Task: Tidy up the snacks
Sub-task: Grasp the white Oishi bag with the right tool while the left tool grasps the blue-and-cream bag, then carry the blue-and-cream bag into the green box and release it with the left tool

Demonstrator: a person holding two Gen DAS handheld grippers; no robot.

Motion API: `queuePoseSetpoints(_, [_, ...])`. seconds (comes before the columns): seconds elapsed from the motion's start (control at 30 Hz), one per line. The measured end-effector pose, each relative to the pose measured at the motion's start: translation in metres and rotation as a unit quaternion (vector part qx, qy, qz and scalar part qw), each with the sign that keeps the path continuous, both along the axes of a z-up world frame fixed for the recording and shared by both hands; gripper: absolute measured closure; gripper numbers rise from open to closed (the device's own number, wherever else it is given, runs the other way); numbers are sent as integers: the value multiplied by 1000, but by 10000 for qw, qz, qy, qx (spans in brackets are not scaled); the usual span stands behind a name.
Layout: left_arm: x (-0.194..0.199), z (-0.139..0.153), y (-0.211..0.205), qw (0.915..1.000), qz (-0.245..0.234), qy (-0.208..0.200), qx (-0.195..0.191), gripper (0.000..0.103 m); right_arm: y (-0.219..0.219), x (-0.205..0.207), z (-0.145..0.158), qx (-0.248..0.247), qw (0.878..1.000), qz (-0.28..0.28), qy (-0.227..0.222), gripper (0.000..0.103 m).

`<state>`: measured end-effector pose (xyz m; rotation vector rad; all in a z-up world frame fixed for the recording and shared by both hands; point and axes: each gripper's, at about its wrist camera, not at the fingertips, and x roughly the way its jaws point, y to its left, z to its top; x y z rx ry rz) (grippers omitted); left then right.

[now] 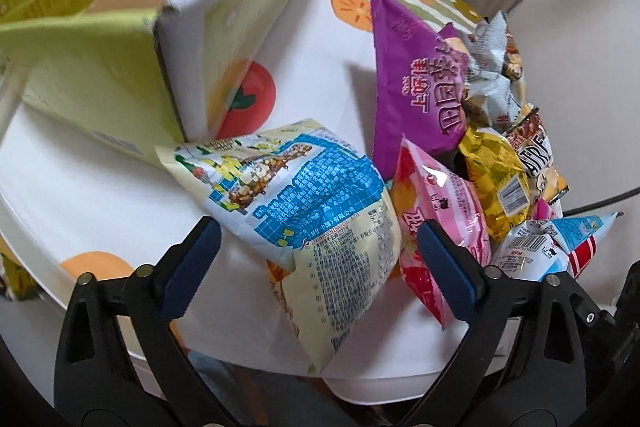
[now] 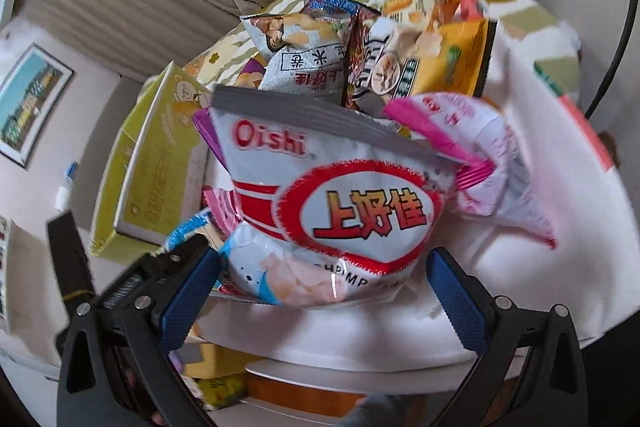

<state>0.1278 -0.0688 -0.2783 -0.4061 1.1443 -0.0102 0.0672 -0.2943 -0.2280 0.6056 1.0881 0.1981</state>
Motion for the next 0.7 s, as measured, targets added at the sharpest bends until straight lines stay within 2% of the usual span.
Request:
queuePoseSetpoints(0.23, [5,-11,3,9996,66,40,-274,34,1,7,-5,352,9994,-65,33,0])
queuePoseSetpoints(0.53, [1,-10,-6,9999,-104,1,-100,42,-10,18,-15,749,9968,-183,186,1])
queuePoseSetpoints(0.6, [-4,-8,-6,9999,-138,-31,-26,42,-10,16,-12,699,9972,-189,173,7])
queuePoseSetpoints(0.7, [-8,-2,-7,9998,-173,-87,53,43,-13,10,-11,682,9975,-147,136,24])
